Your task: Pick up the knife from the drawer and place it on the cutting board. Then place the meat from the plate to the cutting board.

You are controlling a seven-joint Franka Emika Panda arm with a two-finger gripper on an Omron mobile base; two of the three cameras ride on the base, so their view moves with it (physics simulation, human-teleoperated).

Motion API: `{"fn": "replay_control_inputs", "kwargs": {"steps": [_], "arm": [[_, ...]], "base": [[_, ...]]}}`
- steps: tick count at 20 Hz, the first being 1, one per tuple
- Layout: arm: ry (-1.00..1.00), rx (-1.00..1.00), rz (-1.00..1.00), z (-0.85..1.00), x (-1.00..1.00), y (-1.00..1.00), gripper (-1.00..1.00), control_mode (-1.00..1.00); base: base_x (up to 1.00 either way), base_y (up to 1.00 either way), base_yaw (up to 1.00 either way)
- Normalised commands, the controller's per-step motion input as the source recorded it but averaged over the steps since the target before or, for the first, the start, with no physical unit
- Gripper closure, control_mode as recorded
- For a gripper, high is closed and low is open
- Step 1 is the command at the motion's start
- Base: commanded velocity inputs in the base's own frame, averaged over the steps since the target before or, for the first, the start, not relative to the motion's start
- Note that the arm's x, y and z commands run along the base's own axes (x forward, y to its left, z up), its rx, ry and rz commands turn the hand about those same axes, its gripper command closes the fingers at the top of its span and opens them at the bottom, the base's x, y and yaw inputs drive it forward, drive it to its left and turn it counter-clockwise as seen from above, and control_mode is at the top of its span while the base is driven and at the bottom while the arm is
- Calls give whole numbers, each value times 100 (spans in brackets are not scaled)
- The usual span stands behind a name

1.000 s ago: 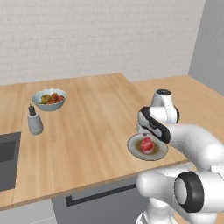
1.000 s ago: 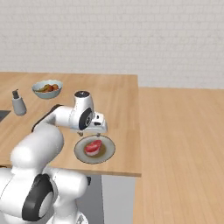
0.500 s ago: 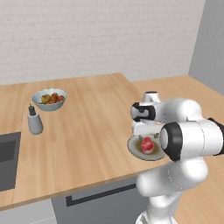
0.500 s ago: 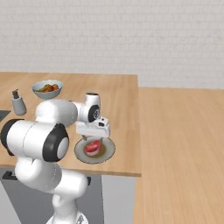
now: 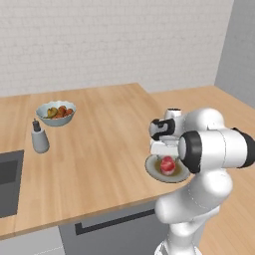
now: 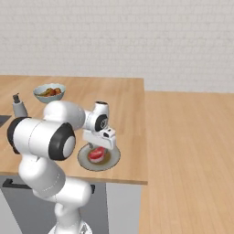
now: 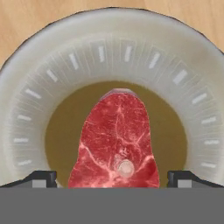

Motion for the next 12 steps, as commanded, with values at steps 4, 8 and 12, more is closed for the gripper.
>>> {"fn": "replay_control_inputs", "kwargs": {"steps": [4,8,12], "arm": [[0,0,-6,-3,8,0,-100,-100],[-4,-1,-5,-26,0,0,-100,-100],[-11,-6,-5,-12,0,0,-100,-100]], "base": [[0,0,0],[0,0,0],[0,0,0]]}}
